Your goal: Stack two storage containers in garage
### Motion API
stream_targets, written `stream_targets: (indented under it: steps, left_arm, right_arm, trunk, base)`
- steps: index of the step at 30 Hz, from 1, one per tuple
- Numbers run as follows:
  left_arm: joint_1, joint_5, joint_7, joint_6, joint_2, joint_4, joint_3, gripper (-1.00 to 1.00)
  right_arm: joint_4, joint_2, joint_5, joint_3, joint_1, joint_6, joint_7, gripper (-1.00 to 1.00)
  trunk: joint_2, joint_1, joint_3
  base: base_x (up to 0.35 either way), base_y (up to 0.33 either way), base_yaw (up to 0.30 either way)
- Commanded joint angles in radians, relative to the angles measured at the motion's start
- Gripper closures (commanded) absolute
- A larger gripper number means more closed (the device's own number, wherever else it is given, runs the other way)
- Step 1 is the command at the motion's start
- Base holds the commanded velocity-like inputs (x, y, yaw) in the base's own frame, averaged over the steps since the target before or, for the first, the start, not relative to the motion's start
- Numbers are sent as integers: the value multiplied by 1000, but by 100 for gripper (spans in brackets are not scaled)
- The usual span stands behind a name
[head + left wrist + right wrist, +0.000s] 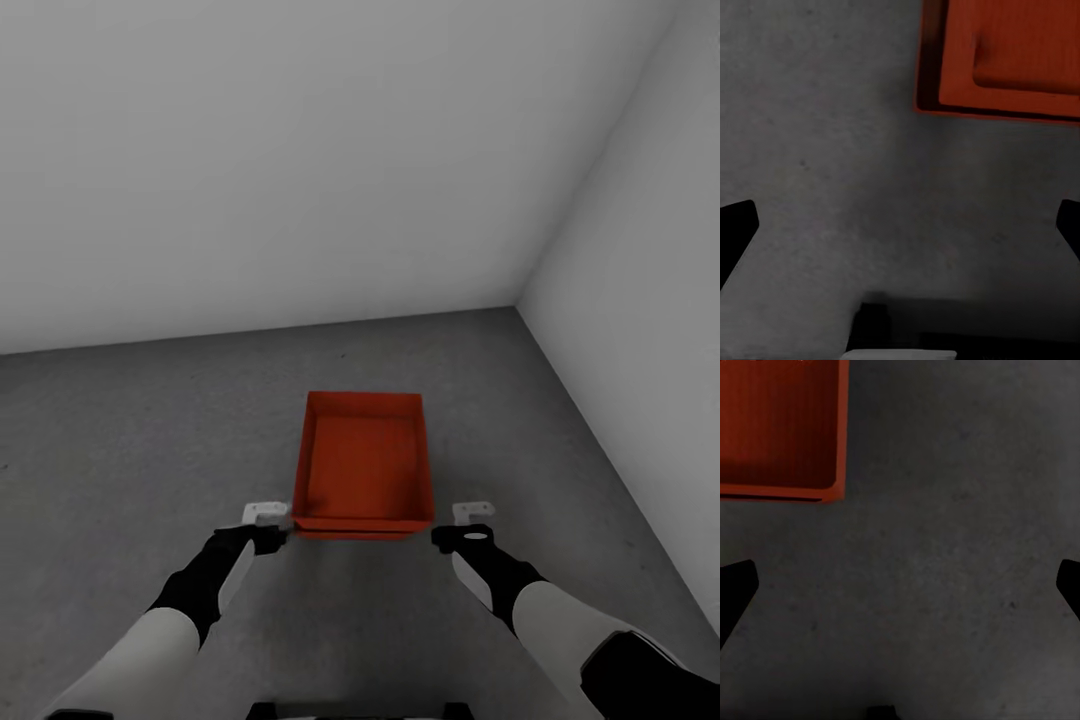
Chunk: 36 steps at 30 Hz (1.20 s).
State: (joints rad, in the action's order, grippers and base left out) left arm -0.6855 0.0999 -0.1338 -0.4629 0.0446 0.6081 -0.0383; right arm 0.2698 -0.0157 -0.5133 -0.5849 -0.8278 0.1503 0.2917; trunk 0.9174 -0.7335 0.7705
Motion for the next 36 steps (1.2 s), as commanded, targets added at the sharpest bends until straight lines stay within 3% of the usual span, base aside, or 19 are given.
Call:
stream_targets:
  steps: [1, 16, 23, 36]
  left_arm:
    - [0, 11, -8, -4, -4, -8, -3, -100]
    - [0, 15, -4, 8, -30, -144, 0, -100]
    - [0, 14, -4, 37, -38, -255, 0, -100]
    - [0, 20, 18, 57, -37, -270, 0, -100]
  right_arm:
    - [2, 0, -6, -9, -1, 6, 7, -100]
    - [-22, -3, -10, -7, -1, 8, 1, -100]
    - [-55, -4, -12, -6, 3, 8, -1, -100]
    - [-72, -1, -13, -6, 4, 8, -3, -100]
  trunk:
    - [1, 0, -1]
    - [1, 0, -24]
    - [1, 0, -34]
    - [1, 0, -36]
  base:
    - [-5, 0, 0]
    - [-1, 0, 0]
    - [0, 0, 0]
    - [0, 0, 0]
